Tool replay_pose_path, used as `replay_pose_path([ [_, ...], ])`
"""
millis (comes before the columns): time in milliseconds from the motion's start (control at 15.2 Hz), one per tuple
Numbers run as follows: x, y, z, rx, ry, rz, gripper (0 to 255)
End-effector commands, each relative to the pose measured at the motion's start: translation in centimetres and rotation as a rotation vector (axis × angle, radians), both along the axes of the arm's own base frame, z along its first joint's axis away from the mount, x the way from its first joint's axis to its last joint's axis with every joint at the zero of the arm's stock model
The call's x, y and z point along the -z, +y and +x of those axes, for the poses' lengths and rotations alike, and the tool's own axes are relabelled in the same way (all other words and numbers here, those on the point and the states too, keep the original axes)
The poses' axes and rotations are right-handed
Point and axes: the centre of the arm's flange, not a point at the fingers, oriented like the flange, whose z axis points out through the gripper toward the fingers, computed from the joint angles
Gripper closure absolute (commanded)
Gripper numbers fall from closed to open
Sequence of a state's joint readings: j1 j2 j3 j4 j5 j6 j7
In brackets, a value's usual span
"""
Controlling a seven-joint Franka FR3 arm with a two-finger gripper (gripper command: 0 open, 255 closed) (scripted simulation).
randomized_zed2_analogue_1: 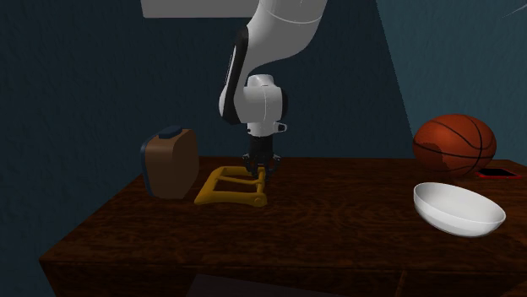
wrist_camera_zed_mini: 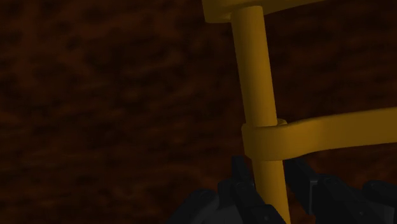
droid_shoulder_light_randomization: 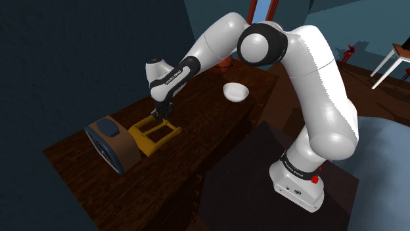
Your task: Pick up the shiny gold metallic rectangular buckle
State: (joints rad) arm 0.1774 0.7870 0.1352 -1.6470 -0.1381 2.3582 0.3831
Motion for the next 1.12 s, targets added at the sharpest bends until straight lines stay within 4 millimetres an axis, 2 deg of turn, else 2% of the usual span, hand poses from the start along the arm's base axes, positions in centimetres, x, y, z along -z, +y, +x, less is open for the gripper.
replay_pose_path([
  [0,-0.4,0.0,0.0,0.000,0.001,0.000,255],
  [924,-7.8,0.0,0.0,0.000,0.001,0.000,255],
  [1056,-7.9,0.0,0.0,0.000,0.001,0.000,255],
])
